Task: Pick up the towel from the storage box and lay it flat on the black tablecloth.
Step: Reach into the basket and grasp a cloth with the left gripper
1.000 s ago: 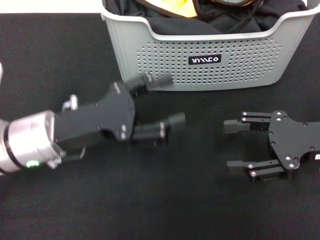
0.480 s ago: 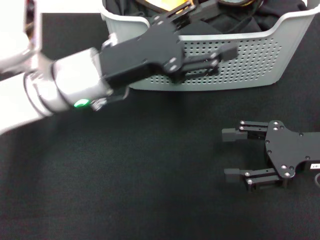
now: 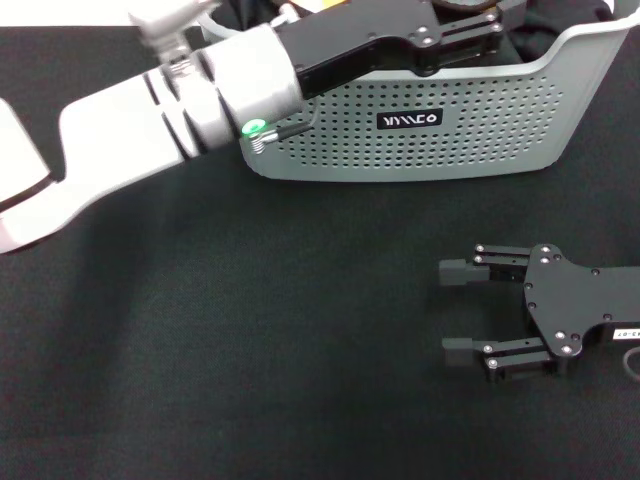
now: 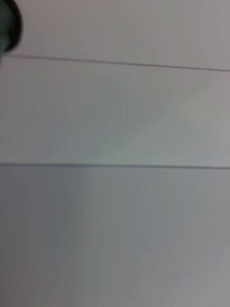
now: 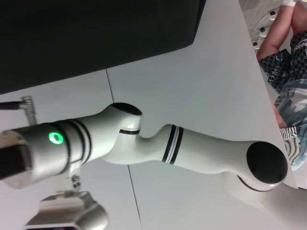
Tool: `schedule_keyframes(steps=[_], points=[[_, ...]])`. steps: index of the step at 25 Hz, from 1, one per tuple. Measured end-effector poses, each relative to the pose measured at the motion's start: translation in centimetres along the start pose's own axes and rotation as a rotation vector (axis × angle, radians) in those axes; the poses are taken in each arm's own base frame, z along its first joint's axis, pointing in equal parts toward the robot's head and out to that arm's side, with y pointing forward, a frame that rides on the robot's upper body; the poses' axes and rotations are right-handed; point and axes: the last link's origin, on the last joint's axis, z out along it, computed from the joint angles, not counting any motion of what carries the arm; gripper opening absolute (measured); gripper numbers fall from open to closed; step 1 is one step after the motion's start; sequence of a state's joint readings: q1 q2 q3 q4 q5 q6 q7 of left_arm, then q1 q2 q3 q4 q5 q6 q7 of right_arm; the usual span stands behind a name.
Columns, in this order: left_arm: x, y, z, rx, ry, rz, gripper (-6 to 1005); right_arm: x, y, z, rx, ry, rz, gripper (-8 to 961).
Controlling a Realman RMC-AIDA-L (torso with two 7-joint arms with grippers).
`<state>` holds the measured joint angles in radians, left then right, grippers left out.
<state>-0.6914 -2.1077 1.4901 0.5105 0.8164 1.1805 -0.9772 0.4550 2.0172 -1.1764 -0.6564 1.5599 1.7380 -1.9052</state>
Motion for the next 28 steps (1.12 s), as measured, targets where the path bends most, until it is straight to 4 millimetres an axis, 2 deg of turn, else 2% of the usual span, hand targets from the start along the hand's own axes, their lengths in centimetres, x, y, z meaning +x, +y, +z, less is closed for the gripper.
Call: schedule_keyframes(steps=[6, 12, 17, 20, 23, 28], points=[[-0.9, 0.1, 2.8, 0.081, -0.115, 0.037, 867, 0.1, 0.0, 0.0, 0.004, 0.0, 0.004, 800], [-1.3, -0.4, 4.3, 0.177, -0.17, 0.049, 864, 0.2, 0.0, 0.0, 0.005, 0.0, 0.002, 801], [-1.3, 0.4, 5.9, 0.176, -0.195, 0.073, 862, 0.2, 0.1, 0.0, 0.006, 0.0, 0.0, 801], [-1.3, 0.4, 6.5, 0.194, -0.201, 0.077, 861, 0.2, 0.0, 0.0, 0.006, 0.0, -0.001, 801], [-1.3, 0.2, 6.6, 0.218, -0.196, 0.074, 802, 0.2, 0.0, 0.0, 0.004, 0.001, -0.001, 801], [-0.8, 0.0, 7.0, 0.24, -0.168, 0.04, 800, 0.1, 0.0, 0.0, 0.003, -0.001, -0.004, 801]])
